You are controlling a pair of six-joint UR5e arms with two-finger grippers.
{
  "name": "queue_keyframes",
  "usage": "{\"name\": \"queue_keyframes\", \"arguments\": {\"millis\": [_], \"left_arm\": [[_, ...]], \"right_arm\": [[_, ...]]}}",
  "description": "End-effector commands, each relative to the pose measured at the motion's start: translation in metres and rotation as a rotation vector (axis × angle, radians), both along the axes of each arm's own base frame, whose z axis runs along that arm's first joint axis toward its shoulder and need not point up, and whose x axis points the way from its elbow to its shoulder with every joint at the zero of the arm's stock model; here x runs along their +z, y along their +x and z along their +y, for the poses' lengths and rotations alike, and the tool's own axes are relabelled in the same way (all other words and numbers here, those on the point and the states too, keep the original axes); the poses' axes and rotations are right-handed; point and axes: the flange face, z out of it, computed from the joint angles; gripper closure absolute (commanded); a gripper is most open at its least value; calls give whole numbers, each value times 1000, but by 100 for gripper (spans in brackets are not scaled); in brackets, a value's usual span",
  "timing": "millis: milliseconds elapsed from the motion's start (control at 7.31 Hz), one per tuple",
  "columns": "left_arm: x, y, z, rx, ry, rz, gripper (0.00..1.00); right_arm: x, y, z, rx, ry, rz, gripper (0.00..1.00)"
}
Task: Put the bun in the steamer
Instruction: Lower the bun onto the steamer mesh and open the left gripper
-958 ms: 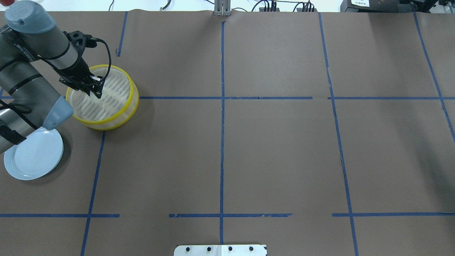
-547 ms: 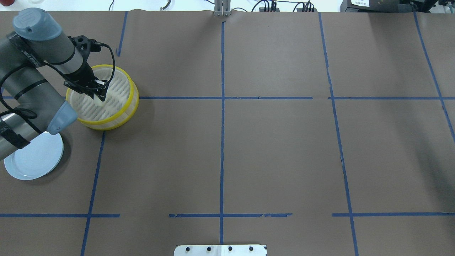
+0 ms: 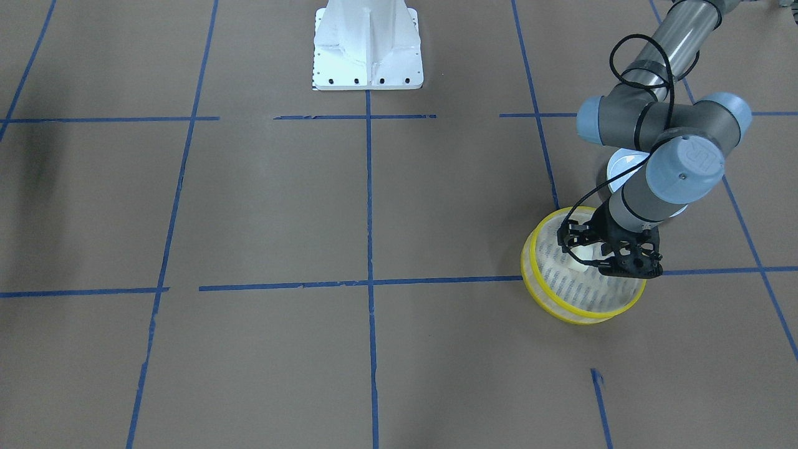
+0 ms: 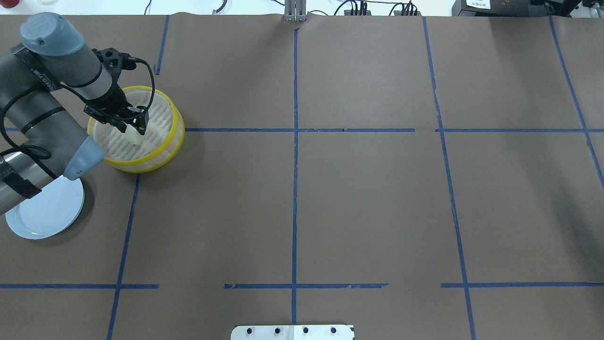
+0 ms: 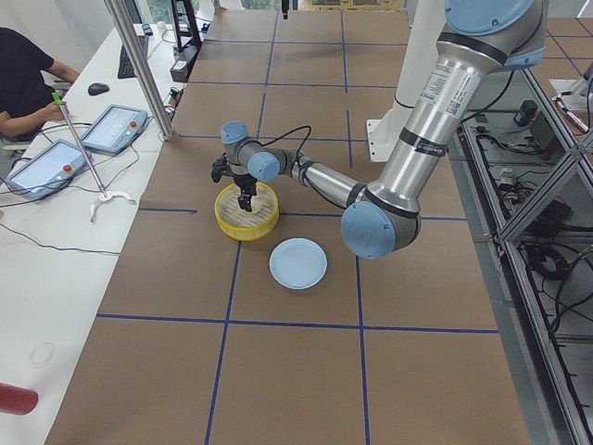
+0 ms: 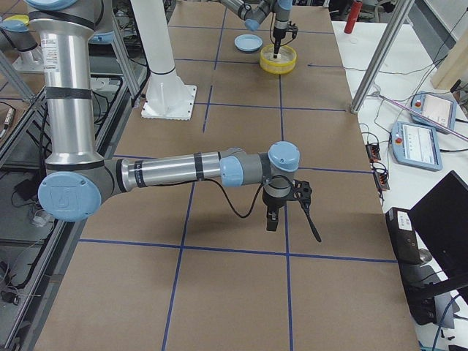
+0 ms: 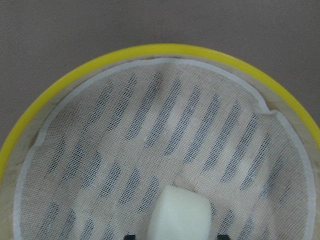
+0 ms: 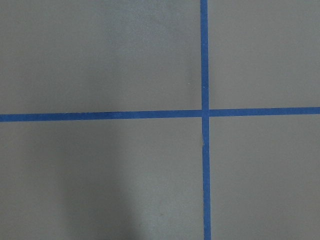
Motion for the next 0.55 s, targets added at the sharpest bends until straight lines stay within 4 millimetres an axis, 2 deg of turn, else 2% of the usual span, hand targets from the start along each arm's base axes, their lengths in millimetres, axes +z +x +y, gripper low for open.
{"name": "queue_keyframes", "arguments": {"millis": [0, 137, 274, 411], "left_arm": [[-28, -24, 5, -23, 56, 33, 0], [-43, -71, 10, -78, 90, 57, 0], [-45, -123, 22, -136, 111, 69, 0], [-45, -174, 22, -157, 179, 65, 0]], "right_arm": [[0, 0, 0, 0, 0, 0, 0], [0, 0, 0, 0, 0, 0, 0], [0, -1, 0, -2, 0, 0, 0], [0, -1, 0, -2, 0, 0, 0]]}}
